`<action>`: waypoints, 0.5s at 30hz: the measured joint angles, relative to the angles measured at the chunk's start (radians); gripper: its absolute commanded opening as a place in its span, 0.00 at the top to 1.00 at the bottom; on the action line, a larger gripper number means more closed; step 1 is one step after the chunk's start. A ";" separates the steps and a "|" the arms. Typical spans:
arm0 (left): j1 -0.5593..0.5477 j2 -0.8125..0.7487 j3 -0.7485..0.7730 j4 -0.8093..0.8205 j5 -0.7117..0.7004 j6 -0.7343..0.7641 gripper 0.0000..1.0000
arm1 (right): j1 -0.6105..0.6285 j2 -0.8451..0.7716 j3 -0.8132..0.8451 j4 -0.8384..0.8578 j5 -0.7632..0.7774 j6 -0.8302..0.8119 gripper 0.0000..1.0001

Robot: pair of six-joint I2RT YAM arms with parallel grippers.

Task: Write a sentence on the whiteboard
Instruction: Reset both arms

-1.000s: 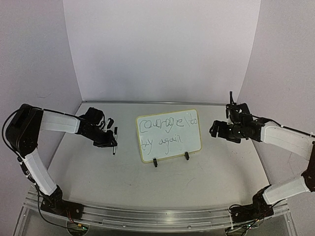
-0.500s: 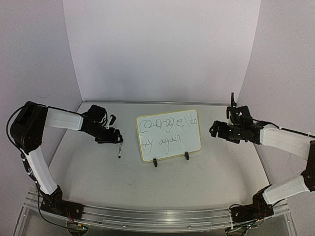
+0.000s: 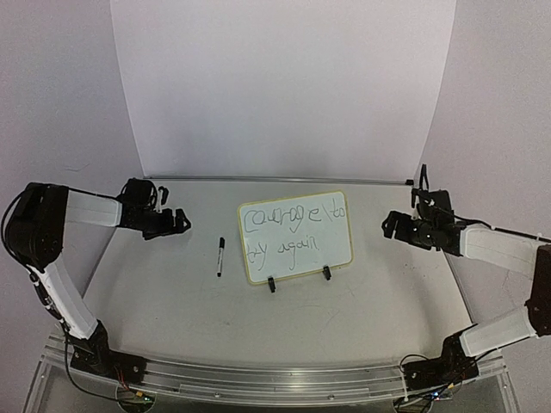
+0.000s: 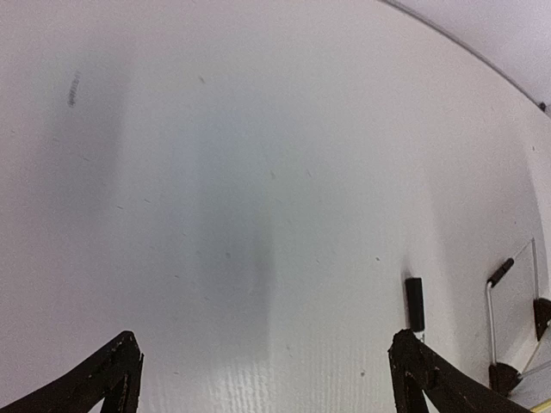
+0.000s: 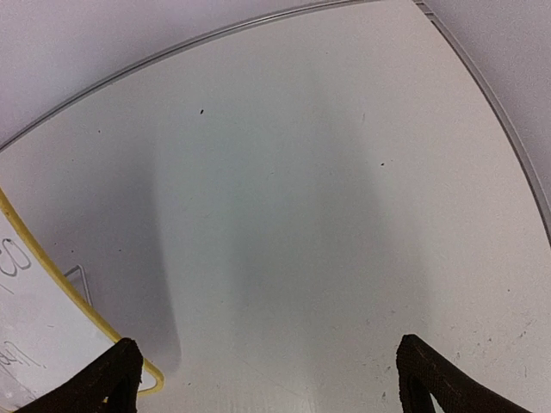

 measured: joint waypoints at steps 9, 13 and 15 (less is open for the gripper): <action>0.122 -0.204 -0.231 0.361 -0.249 -0.002 0.01 | -0.090 -0.141 -0.198 0.280 0.053 -0.071 0.02; 0.118 -0.216 -0.309 0.526 -0.339 0.043 0.01 | -0.090 -0.183 -0.309 0.449 0.118 -0.130 0.02; 0.118 -0.205 -0.347 0.608 -0.367 0.069 0.01 | -0.090 -0.183 -0.355 0.531 0.153 -0.160 0.02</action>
